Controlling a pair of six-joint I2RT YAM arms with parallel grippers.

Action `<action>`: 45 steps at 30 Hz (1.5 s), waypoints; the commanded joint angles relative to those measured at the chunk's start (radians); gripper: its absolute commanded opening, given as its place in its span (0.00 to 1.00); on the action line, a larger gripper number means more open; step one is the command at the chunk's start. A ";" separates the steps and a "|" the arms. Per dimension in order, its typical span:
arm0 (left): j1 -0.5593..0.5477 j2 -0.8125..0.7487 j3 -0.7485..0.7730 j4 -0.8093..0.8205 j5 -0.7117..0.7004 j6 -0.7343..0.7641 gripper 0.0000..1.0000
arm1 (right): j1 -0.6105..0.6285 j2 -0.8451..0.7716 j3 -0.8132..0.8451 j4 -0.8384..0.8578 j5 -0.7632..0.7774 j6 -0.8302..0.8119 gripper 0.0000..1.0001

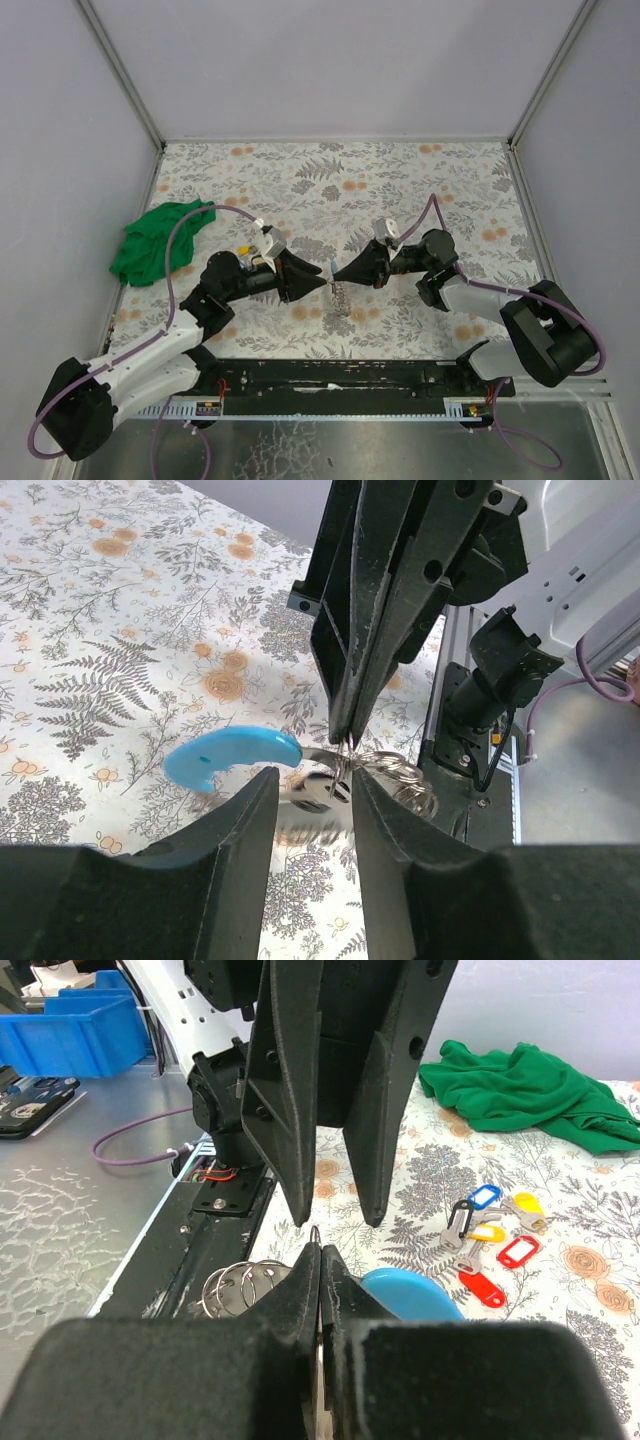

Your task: Put the keys on the keyring

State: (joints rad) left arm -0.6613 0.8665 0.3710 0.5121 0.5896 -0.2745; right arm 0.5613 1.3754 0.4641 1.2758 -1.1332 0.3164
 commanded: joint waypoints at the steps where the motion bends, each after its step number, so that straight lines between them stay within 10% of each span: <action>1: -0.005 0.019 0.082 -0.068 -0.007 0.052 0.34 | -0.008 -0.015 0.057 0.033 -0.033 -0.012 0.00; 32: -0.037 0.114 0.214 -0.300 0.070 -0.012 0.28 | -0.008 -0.041 0.074 -0.101 -0.014 -0.087 0.00; 39: -0.039 0.148 0.250 -0.305 0.065 -0.022 0.02 | -0.007 -0.037 0.083 -0.131 -0.017 -0.095 0.00; 45: -0.040 0.146 0.260 -0.329 -0.075 -0.171 0.00 | -0.007 -0.120 0.086 -0.375 0.093 -0.239 0.06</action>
State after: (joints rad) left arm -0.6945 1.0199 0.5907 0.2024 0.6216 -0.3229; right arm 0.5552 1.3468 0.5018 1.0454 -1.1267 0.2020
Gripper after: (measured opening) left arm 0.008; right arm 0.025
